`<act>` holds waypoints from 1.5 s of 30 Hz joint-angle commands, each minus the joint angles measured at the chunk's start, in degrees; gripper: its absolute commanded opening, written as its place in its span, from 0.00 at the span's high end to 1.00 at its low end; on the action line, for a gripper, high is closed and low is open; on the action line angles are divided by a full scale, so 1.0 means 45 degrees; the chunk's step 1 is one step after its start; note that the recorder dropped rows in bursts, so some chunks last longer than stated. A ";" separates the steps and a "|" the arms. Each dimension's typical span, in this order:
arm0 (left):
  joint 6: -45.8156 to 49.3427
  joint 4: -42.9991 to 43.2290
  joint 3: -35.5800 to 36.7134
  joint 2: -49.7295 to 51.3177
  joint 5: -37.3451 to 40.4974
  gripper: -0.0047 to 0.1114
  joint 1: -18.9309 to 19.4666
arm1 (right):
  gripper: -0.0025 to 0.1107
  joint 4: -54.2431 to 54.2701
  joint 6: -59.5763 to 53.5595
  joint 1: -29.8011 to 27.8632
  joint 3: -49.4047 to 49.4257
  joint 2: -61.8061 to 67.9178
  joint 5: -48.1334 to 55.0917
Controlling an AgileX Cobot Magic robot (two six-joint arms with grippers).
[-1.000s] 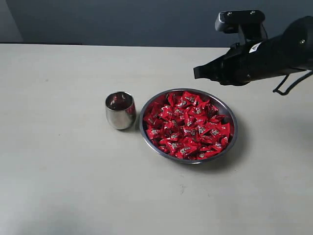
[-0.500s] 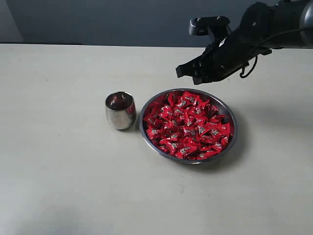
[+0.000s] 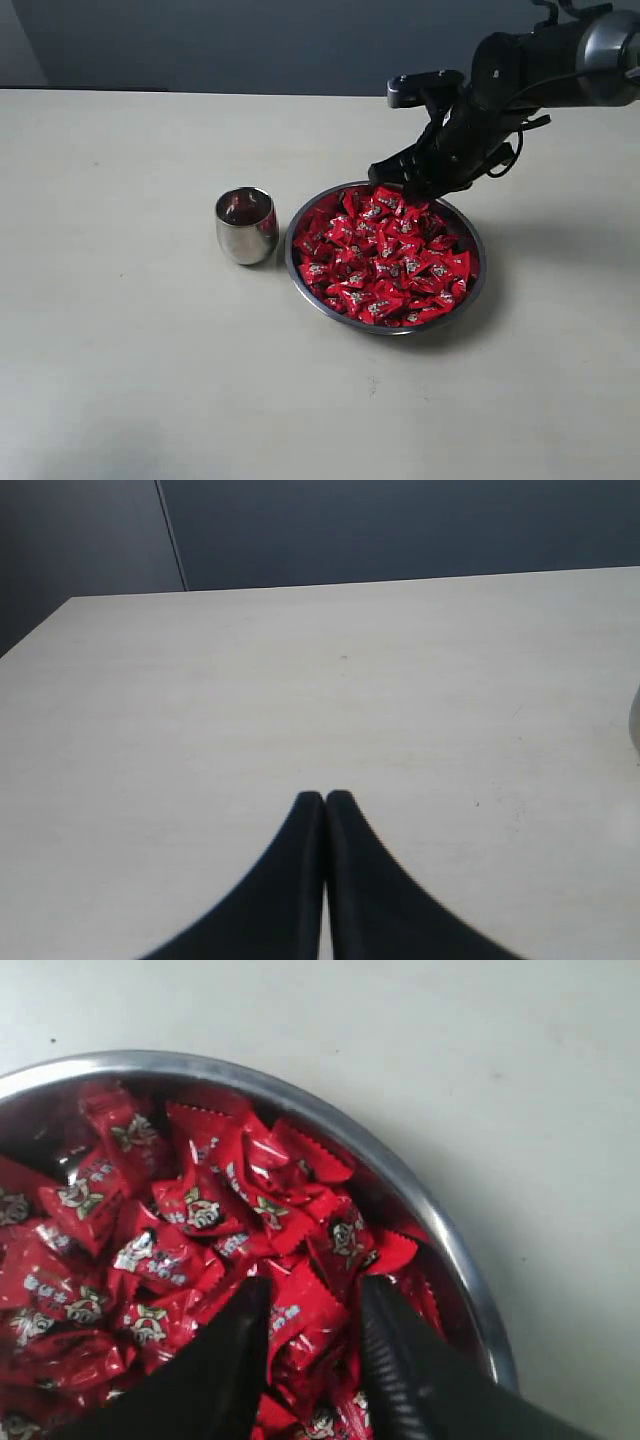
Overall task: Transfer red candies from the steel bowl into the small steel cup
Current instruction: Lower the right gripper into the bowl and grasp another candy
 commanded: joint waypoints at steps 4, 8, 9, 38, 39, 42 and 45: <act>-0.0018 0.0025 0.0059 -0.0061 -0.0100 0.96 -0.0084 | 0.59 -0.0468 0.1300 -0.0068 -0.0097 0.0282 0.0125; -0.0018 0.0025 0.0059 -0.0061 -0.0100 0.96 -0.0084 | 0.59 -0.0106 0.1300 -0.0068 -0.0097 0.0507 0.0227; -0.0018 0.0025 0.0059 -0.0061 -0.0100 0.96 -0.0084 | 0.59 -0.0080 0.1300 -0.0068 -0.0097 0.0575 0.0260; -0.0018 0.0025 0.0059 -0.0061 -0.0100 0.96 -0.0084 | 0.91 0.0374 0.0625 -0.0068 -0.0097 0.0995 0.0351; -0.0018 0.0025 0.0059 -0.0061 -0.0100 0.96 -0.0084 | 0.94 0.0374 0.0625 -0.0068 -0.0097 0.0995 0.0351; -0.0018 0.0025 0.0059 -0.0061 -0.0100 0.96 -0.0084 | 0.99 0.0351 0.0531 -0.0068 -0.0097 0.0971 0.0373; -0.0018 0.0025 0.0059 -0.0061 -0.0100 0.96 -0.0084 | 0.99 0.0022 0.0531 -0.0068 -0.0108 0.0641 0.0373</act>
